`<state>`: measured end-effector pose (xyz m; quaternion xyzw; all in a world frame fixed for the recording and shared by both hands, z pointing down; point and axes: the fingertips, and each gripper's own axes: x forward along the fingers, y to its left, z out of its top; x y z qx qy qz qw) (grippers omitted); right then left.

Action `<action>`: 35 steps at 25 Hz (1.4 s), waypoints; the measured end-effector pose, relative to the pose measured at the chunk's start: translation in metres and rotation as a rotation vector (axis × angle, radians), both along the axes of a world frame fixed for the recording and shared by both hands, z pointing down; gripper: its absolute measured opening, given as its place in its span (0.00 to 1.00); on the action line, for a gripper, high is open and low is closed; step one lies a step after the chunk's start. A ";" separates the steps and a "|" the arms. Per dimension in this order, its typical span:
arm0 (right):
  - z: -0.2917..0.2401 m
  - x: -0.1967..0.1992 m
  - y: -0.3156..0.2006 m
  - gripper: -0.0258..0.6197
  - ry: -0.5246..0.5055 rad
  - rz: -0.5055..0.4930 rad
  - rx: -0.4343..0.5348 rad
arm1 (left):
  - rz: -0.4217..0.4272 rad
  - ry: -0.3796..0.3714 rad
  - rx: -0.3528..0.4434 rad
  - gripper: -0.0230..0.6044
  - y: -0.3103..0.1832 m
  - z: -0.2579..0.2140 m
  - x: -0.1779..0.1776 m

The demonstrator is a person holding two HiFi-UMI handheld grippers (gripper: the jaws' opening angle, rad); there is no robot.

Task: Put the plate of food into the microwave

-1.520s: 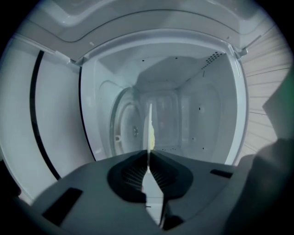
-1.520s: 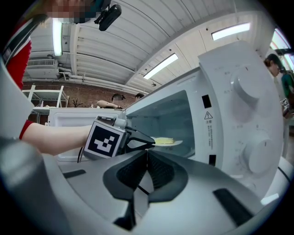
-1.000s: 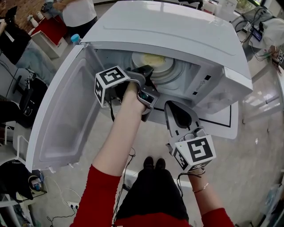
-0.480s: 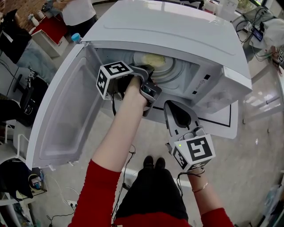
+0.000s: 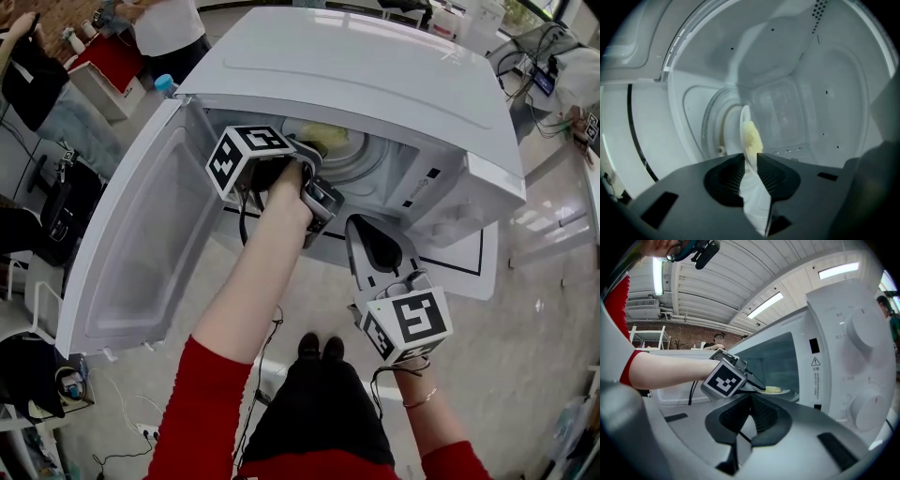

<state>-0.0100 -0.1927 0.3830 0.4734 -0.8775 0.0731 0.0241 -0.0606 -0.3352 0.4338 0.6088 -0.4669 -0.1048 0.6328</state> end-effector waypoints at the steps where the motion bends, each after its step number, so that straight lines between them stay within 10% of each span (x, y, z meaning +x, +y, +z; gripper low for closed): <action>1: -0.001 -0.001 0.000 0.06 0.000 0.001 0.001 | 0.008 -0.016 0.005 0.18 0.000 -0.001 -0.001; 12: -0.004 0.002 -0.003 0.06 0.009 0.000 0.001 | 0.177 -0.343 0.055 0.19 0.000 0.001 -0.007; 35: 0.004 0.002 -0.003 0.06 0.016 -0.003 -0.006 | 0.298 -0.732 0.299 0.29 -0.003 -0.004 -0.023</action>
